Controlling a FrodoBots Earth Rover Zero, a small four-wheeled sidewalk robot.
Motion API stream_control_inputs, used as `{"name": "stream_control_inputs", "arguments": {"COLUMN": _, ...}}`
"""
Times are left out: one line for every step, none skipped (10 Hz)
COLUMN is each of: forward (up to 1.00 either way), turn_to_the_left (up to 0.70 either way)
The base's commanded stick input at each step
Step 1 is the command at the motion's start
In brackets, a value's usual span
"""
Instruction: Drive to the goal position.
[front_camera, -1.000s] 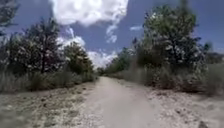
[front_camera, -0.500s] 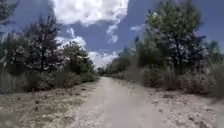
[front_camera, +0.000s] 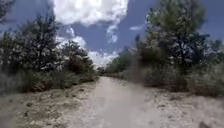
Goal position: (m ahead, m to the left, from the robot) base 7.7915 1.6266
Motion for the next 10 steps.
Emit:
{"name": "stream_control_inputs", "arguments": {"forward": 0.45, "turn_to_the_left": 0.00}}
{"name": "stream_control_inputs", "arguments": {"forward": 0.45, "turn_to_the_left": 0.00}}
{"name": "stream_control_inputs", "arguments": {"forward": 0.45, "turn_to_the_left": 0.00}}
{"name": "stream_control_inputs", "arguments": {"forward": 0.45, "turn_to_the_left": 0.00}}
{"name": "stream_control_inputs", "arguments": {"forward": 0.45, "turn_to_the_left": 0.00}}
{"name": "stream_control_inputs", "arguments": {"forward": 0.45, "turn_to_the_left": 0.00}}
{"name": "stream_control_inputs", "arguments": {"forward": 0.45, "turn_to_the_left": 0.00}}
{"name": "stream_control_inputs", "arguments": {"forward": 0.45, "turn_to_the_left": 0.00}}
{"name": "stream_control_inputs", "arguments": {"forward": 0.45, "turn_to_the_left": 0.00}}
{"name": "stream_control_inputs", "arguments": {"forward": 0.45, "turn_to_the_left": 0.00}}
